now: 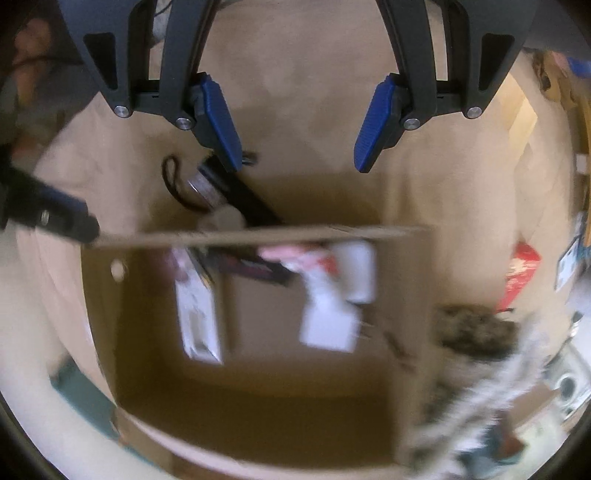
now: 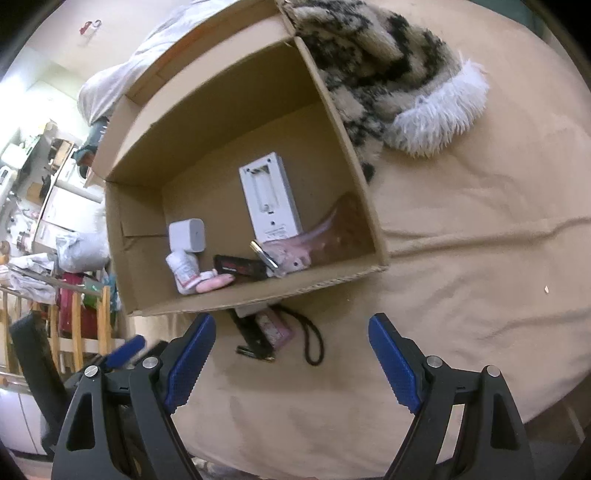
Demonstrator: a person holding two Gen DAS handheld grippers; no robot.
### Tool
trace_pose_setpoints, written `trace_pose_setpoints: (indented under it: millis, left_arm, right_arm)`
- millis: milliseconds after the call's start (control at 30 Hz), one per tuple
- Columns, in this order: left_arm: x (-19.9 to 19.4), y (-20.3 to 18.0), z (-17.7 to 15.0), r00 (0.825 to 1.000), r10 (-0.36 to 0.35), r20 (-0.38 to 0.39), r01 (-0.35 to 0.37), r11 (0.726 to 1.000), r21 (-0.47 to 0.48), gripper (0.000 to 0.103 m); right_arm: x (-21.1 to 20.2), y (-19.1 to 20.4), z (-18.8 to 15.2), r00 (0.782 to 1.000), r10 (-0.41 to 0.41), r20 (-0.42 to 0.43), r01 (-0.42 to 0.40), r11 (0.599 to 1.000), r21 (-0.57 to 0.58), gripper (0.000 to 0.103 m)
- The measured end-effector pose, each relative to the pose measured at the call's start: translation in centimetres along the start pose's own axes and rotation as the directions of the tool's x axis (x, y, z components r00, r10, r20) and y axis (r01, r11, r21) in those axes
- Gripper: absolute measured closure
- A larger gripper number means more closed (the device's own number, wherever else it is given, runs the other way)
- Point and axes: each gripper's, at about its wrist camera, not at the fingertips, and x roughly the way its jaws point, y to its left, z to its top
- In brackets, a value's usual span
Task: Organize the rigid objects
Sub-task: 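Withdraw both tools and grasp another AA battery with the left tool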
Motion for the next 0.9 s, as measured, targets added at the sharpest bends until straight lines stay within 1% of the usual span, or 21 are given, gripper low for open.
trace_pose_setpoints:
  millis: [67, 133, 167, 200, 300, 400, 467, 500, 567, 633, 733, 900]
  left_arm:
    - [1.8, -1.7, -0.3, 0.999, -0.015, -0.045, 0.017, 0.999, 0.032, 0.043]
    - [3.4, -3.3, -0.5, 0.994, -0.065, -0.090, 0.072, 0.995, 0.072, 0.043]
    - [4.4, -4.2, -0.7, 0.991, -0.069, -0.110, 0.081, 0.991, 0.106, 0.043]
    - [5.1, -4.9, -0.8, 0.991, -0.056, -0.120, 0.072, 0.989, 0.131, 0.043]
    - [6.4, -6.1, -0.6, 0.993, -0.022, -0.113, 0.040, 0.987, 0.158, 0.043]
    - [7.1, -7.1, -0.2, 0.996, 0.010, -0.092, 0.008, 0.981, 0.193, 0.043]
    - [7.2, -7.4, -0.2, 0.997, 0.017, -0.078, 0.000, 0.978, 0.208, 0.044]
    - [7.3, -7.5, -0.2, 0.997, 0.019, -0.073, -0.002, 0.976, 0.217, 0.050]
    - [7.4, -7.6, -0.4, 0.997, 0.041, -0.070, -0.023, 0.970, 0.242, 0.060]
    - [7.3, -7.6, -0.6, 0.997, 0.039, -0.066, -0.021, 0.966, 0.259, 0.064]
    - [6.9, -7.7, -1.1, 0.997, 0.032, -0.067, -0.013, 0.964, 0.266, 0.064]
    - [6.2, -7.1, -1.7, 0.993, 0.046, -0.105, -0.016, 0.964, 0.264, 0.064]
  right_arm:
    - [0.2, -0.1, 0.2, 1.000, 0.000, -0.002, 0.000, 1.000, 0.004, 0.013]
    - [0.2, 0.0, 0.4, 1.000, 0.000, 0.003, 0.000, 1.000, 0.006, 0.013]
    - [0.2, 0.0, 0.6, 1.000, 0.001, 0.009, -0.001, 1.000, 0.010, 0.013]
    - [0.1, -0.1, 0.7, 1.000, 0.002, 0.017, -0.002, 1.000, 0.015, 0.013]
    - [-0.2, -0.2, 1.0, 1.000, -0.001, 0.031, 0.000, 1.000, 0.022, 0.013]
    - [-0.1, -0.5, 1.1, 1.000, 0.000, 0.022, -0.001, 1.000, 0.031, 0.013]
    - [0.1, -0.6, 1.1, 1.000, 0.003, 0.014, -0.003, 0.999, 0.033, 0.013]
    - [0.2, -0.6, 1.1, 1.000, 0.003, 0.012, -0.004, 0.999, 0.032, 0.013]
    - [0.2, -0.5, 1.1, 1.000, 0.003, 0.011, -0.004, 1.000, 0.028, 0.013]
    - [0.3, -0.3, 1.1, 1.000, 0.003, 0.011, -0.003, 1.000, 0.020, 0.013]
    - [0.3, 0.1, 1.2, 1.000, 0.000, 0.011, 0.000, 1.000, 0.008, 0.013]
    - [0.6, 0.7, 1.2, 1.000, -0.020, 0.008, 0.020, 1.000, -0.018, 0.013]
